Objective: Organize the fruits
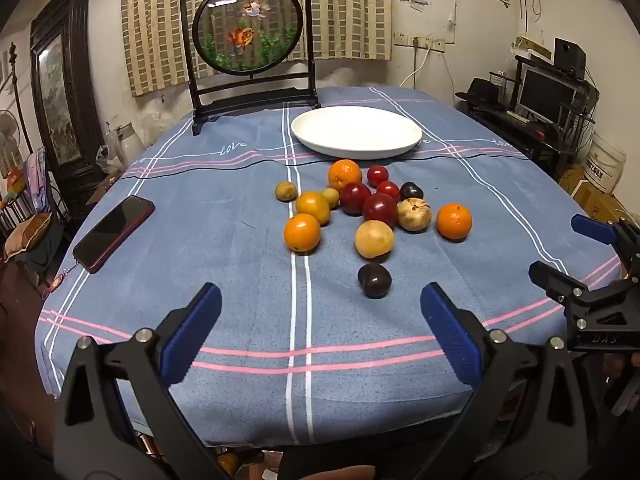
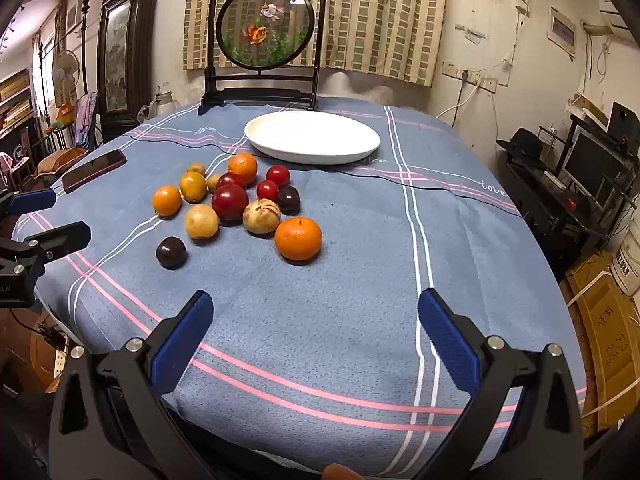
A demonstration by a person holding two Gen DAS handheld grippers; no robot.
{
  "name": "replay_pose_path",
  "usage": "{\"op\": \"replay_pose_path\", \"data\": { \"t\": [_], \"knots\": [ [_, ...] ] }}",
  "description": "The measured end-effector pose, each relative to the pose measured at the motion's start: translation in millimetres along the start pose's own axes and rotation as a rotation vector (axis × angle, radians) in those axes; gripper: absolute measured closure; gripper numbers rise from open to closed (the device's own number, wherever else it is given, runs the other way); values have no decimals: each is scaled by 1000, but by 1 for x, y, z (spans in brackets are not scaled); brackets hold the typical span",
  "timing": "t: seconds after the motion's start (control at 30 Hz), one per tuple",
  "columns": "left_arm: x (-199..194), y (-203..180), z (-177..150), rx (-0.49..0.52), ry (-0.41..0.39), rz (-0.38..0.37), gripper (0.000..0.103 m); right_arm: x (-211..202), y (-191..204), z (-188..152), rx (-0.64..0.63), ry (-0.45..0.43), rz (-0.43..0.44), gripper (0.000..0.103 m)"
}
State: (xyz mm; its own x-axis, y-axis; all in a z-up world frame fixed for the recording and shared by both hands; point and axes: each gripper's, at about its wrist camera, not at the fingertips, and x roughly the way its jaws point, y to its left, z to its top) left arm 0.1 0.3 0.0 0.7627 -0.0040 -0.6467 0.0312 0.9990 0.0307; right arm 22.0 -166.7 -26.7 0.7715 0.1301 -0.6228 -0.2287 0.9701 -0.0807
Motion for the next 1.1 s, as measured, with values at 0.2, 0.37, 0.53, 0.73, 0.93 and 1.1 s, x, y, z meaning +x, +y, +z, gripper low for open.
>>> {"op": "replay_pose_path", "data": {
  "t": [0.2, 0.37, 0.53, 0.73, 0.93, 1.1],
  "knots": [
    [0, 2, -1, 5, -2, -10, 2, 0, 0, 0, 3, 1, 2, 1],
    [0, -5, -1, 16, -5, -4, 2, 0, 1, -1, 4, 1, 1, 1],
    [2, -9, -2, 25, -5, -9, 2, -2, 0, 0, 0, 1, 1, 1],
    [-3, -5, -4, 27, -11, -4, 2, 1, 3, -1, 0, 3, 3, 1],
    [-2, -3, -3, 27, -7, -2, 2, 1, 1, 0, -1, 3, 4, 1],
    [-2, -3, -3, 29, -8, -2, 2, 1, 7, -4, -3, 6, 7, 1]
  ]
}}
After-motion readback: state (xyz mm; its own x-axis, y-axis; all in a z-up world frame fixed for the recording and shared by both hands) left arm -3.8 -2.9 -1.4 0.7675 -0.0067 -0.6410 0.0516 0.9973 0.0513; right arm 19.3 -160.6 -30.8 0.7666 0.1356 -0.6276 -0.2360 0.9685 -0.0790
